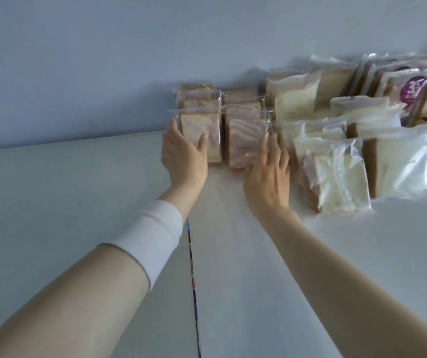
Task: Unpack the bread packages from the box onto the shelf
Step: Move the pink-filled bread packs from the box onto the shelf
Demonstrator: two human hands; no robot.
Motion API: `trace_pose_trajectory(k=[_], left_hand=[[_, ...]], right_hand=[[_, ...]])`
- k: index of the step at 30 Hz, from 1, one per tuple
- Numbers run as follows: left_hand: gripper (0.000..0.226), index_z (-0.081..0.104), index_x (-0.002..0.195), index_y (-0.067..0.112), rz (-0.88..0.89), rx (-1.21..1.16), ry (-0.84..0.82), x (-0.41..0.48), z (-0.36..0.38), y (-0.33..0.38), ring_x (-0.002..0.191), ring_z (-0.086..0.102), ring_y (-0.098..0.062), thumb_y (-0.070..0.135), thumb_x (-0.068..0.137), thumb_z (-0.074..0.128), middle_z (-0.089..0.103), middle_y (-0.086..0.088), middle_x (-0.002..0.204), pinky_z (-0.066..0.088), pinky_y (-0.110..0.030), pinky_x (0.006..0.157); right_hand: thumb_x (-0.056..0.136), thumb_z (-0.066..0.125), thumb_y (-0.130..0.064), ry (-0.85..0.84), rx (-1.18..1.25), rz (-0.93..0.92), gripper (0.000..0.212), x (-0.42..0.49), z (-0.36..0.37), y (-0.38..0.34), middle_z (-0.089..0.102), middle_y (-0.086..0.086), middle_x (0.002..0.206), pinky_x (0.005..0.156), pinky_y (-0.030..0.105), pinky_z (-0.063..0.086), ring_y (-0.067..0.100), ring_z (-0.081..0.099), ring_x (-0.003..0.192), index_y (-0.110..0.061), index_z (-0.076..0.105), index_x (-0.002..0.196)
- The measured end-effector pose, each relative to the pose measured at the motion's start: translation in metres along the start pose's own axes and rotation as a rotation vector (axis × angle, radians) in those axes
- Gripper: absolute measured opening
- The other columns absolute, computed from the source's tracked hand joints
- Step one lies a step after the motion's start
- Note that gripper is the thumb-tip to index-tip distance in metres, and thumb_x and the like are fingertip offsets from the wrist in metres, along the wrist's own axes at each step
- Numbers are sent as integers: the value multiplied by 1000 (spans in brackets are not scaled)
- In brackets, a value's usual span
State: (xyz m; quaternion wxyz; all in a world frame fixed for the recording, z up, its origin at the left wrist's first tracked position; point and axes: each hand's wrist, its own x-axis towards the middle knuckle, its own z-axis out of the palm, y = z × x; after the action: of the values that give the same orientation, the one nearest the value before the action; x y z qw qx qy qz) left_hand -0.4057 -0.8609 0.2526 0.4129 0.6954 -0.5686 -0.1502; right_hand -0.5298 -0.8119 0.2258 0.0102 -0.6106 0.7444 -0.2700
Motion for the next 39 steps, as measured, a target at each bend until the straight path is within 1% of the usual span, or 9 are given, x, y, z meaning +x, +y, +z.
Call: trace_pose_trajectory(k=[3, 5, 7, 10, 12, 14, 23, 31, 39], left_hand=[[63, 34, 140, 3, 343, 220, 9, -29, -15, 21, 133, 38, -34, 37, 89, 47, 44, -19, 141, 29, -48, 110], [59, 50, 128, 1, 597, 320, -8, -48, -16, 46, 118, 53, -39, 36, 81, 40, 60, -22, 122, 40, -52, 99], [49, 57, 118, 1, 817, 391, -55, -70, -9, 81, 110, 58, -41, 28, 78, 46, 64, -22, 111, 44, -52, 93], [45, 53, 122, 0, 1024, 445, -183, -127, 11, 151, 119, 50, -41, 15, 80, 57, 58, -25, 119, 36, -50, 101], [46, 43, 131, 3, 1070, 497, -314, -181, 33, 199, 130, 37, -36, 18, 88, 49, 47, -22, 134, 24, -45, 109], [45, 40, 133, 6, 1115, 555, -419, -242, 64, 240, 131, 34, -32, 22, 91, 45, 42, -17, 138, 21, -41, 109], [41, 41, 129, 12, 1414, 613, -824, -492, 207, 347, 125, 41, -34, 32, 93, 44, 46, -15, 134, 31, -45, 101], [46, 40, 129, 8, 1598, 610, -1127, -655, 356, 378, 124, 43, -34, 34, 92, 48, 47, -16, 134, 33, -44, 101], [43, 41, 127, 8, 1644, 769, -1461, -762, 460, 350, 122, 45, -34, 35, 94, 45, 49, -15, 131, 34, -44, 101]], right_hand=[[95, 44, -18, -8, -40, -98, 59, -21, -37, 10, 22, 14, 153, 114, 41, 18, 32, 16, 143, -7, 19, 147], [92, 48, -16, 65, -97, -123, 52, -35, -66, 30, 37, 18, 146, 108, 48, 29, 37, 30, 137, -5, 35, 140], [90, 48, -21, 169, -140, -90, 45, -47, -104, 61, 48, 19, 137, 100, 52, 38, 39, 40, 130, -4, 48, 131], [93, 44, -23, 116, -241, 17, 48, -70, -171, 131, 33, 14, 148, 108, 46, 24, 33, 23, 140, -9, 36, 139], [95, 44, -23, 70, -343, 91, 52, -95, -214, 188, 23, 12, 152, 112, 44, 17, 31, 13, 143, -11, 28, 143], [96, 43, -22, 24, -416, 171, 51, -129, -250, 247, 22, 12, 152, 114, 45, 14, 30, 10, 143, -11, 27, 142], [90, 49, -22, -153, -560, 622, 40, -296, -341, 473, 44, 13, 132, 107, 48, 27, 32, 32, 128, -10, 44, 128], [92, 43, -21, -333, -512, 1044, 38, -409, -357, 644, 46, 14, 133, 106, 49, 29, 32, 36, 127, -10, 44, 128], [94, 41, -24, -538, -333, 1331, 35, -494, -316, 734, 48, 9, 131, 101, 43, 34, 29, 38, 126, -14, 44, 127]])
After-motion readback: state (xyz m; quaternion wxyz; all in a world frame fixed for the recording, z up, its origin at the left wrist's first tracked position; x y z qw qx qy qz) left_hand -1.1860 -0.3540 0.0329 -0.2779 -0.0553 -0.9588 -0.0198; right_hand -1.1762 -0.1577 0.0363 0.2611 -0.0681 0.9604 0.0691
